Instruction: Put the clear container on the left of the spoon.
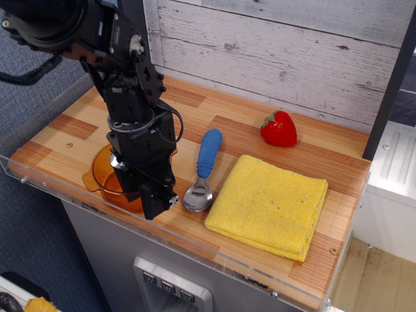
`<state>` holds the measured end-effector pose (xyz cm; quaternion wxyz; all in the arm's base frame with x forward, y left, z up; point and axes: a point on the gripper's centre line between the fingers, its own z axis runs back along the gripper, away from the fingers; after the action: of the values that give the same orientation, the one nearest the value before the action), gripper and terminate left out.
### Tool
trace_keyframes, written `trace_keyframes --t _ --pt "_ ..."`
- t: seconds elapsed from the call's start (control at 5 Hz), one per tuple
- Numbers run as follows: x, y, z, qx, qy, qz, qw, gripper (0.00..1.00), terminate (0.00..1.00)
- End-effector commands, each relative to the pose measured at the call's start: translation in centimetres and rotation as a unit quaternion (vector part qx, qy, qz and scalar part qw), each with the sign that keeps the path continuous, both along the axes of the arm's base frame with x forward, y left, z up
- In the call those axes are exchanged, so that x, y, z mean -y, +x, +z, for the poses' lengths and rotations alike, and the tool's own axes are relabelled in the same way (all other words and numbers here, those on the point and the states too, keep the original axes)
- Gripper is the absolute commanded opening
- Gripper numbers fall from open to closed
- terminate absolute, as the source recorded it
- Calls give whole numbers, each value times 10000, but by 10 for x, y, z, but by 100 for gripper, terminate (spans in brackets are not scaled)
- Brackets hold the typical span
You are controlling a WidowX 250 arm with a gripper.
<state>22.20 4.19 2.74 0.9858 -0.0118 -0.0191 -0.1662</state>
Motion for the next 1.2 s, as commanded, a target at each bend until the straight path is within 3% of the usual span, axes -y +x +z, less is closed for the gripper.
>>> trace_keyframes --t 0.0,0.2,0.6,0.8,1.0 --pt "-10 -1 8 91 13 221 9997 0 0" --pt "-15 -3 18 -159 -65 82 9998 0 0" --pt "-28 -2 51 -151 303 9 9994 0 0" --pt "-33 13 52 -267 377 -329 9984 0 0" --pt "-43 29 55 -116 429 -456 9980 0 0"
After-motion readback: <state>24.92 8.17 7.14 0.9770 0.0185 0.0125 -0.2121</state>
